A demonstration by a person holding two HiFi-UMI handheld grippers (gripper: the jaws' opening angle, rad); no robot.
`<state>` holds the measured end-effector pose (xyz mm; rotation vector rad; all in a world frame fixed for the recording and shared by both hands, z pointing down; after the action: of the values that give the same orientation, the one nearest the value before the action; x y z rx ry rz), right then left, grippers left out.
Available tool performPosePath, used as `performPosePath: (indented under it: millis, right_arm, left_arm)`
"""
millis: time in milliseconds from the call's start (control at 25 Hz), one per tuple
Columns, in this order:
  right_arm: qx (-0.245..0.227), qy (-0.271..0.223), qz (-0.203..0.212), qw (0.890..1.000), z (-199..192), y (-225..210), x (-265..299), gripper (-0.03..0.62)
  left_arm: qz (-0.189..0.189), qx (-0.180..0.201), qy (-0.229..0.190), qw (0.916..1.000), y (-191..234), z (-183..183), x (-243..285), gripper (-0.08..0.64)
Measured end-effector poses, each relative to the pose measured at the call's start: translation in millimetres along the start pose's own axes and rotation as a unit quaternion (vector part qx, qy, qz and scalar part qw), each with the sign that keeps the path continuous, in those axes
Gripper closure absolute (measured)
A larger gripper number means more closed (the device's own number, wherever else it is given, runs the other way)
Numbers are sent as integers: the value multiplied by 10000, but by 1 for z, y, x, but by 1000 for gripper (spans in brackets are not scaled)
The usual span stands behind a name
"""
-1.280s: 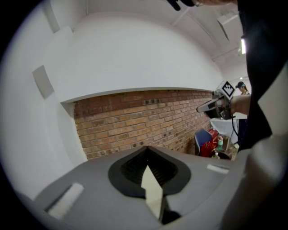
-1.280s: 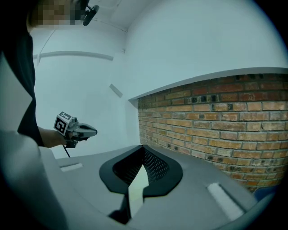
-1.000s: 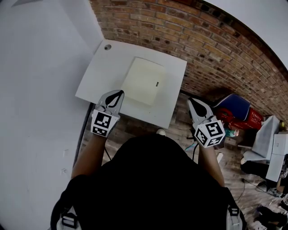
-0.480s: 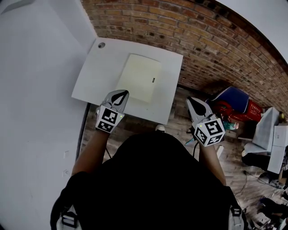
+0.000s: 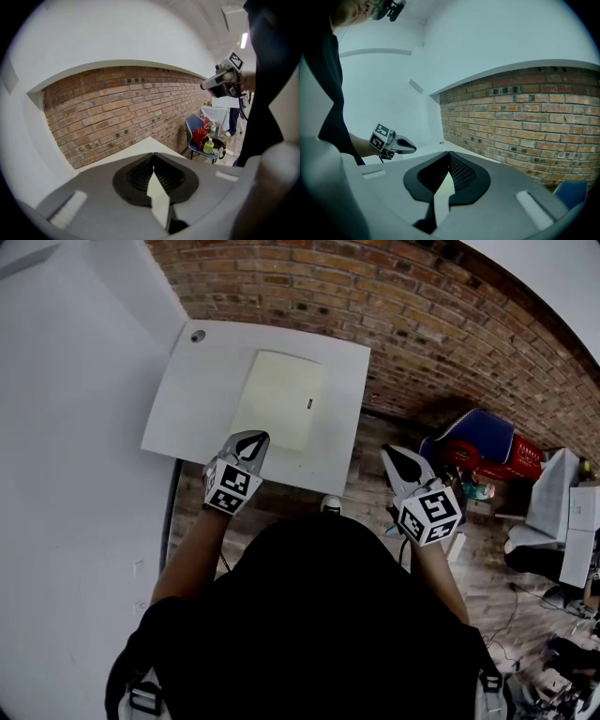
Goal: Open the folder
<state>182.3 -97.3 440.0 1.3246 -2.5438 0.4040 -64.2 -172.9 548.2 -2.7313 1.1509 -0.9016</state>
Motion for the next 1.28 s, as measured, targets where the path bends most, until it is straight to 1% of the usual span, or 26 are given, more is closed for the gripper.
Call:
performPosePath:
  millis: [160,360,520,560,680,760,920,1160,1280]
  right_arm:
    - [57,59,-42,10000,-8,-1,-3,591]
    - [122,118,-104,9998,-14,-3,-6,591]
    - [184,171,-148,9996,-19,-3,-7,591]
    - [201,185,-163,9995,-20,-4,-8,591]
    - [246,220,-217,9992,-26,-6,-10,591]
    - [283,256,-238,9990,-31,-5,-12,591]
    - [344,319,-278,9985,-35,-8,-14,591]
    - [413,386,-324,9979,-41,-9,-14,591]
    - [441,419,-361,9975,-42,-11,-15,591]
  left_arm:
    - [-112,131,57,9998,-10,-4,11,558]
    - [-309,206,86,9993,-20,-8,26,558]
    - [-492,316,213,9981,-28,-14,39,555]
    - [-571,359,269,9974,-32,-17,42,545]
    - [-833,462,440,9945,-42,-27,52,480]
    - [-942,478,525,9930,-49,-34,54,458]
    - [-1069,528,652,9907,-58,-41,61,448]
    - [-1229,810,938,9846,-70,-62,76,446]
    - [-1280,972,1009,9818,-73,-67,84,444]
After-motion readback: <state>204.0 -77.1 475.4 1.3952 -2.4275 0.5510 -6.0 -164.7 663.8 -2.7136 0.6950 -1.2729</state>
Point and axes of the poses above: the fingertips, and each gripper's own axes: x forward along the fingers, y to its left, z out of its top, the point moved 2 cm from there along -x, backward along the fingers, and after that the axes turned 7 degrees about z, right-handed, at the moved point
